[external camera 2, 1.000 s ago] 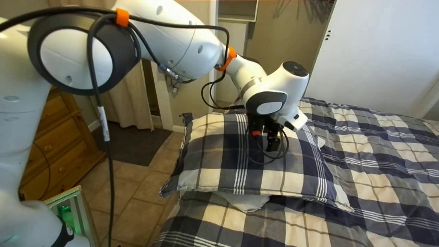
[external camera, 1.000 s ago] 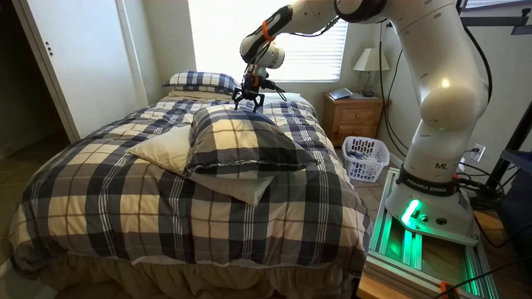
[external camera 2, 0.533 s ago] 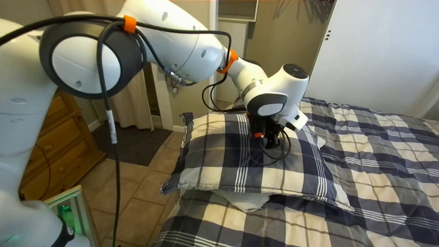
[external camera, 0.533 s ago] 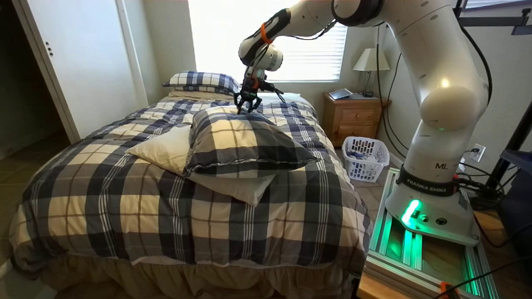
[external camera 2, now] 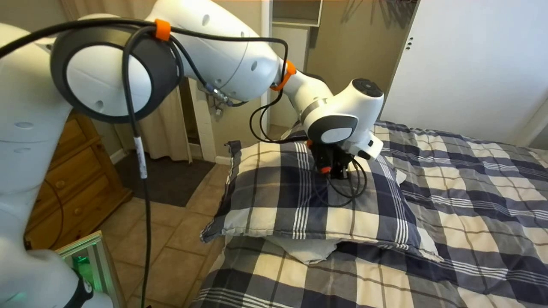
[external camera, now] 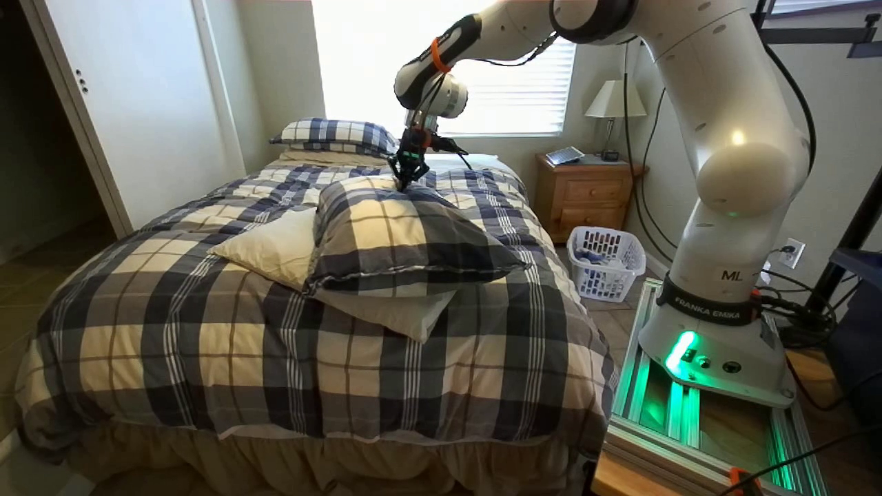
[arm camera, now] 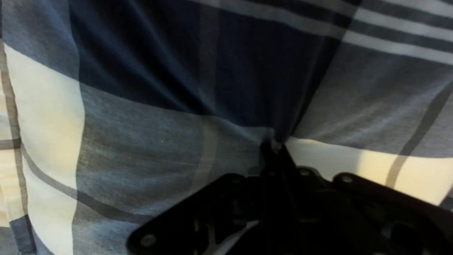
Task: Pick up the checked black pillow and put it on top of the white pillow
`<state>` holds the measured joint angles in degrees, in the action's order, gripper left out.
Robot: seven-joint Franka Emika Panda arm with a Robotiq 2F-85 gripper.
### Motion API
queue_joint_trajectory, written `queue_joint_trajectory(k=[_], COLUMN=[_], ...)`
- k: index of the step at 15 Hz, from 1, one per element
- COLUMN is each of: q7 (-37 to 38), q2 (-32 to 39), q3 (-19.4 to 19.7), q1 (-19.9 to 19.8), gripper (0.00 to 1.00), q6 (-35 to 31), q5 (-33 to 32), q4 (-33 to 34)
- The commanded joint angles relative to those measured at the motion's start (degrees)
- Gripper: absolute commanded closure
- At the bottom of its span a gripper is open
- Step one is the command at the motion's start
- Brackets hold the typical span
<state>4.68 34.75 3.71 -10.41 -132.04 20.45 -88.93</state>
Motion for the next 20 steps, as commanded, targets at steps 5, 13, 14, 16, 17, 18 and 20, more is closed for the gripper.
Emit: queue_joint_trajectory(k=[5, 13, 14, 16, 17, 18, 20], q7=[-4.00, -6.36, -6.99, -8.69, -9.65, -10.77, -12.60], q2=[-5.13, -13.60, -13.97, -14.59, -14.80, -15.01, -15.62], q3=[-1.22, -0.87, -0.99, -1.31, -1.44, -1.66, -1.95], q1=[0.56, 4.23, 4.44, 4.99, 5.16, 5.40, 5.84], gripper=[0.99, 0.99, 0.99, 0.99, 0.99, 0.99, 0.99], q6=[3.08, 11.99, 12.81, 14.05, 14.51, 15.44, 17.39], q5=[-3.07, -12.40, -13.05, -14.31, -14.70, -15.16, -16.21], q4=[-1.94, -1.09, -0.57, 0.47, 0.89, 1.49, 2.36])
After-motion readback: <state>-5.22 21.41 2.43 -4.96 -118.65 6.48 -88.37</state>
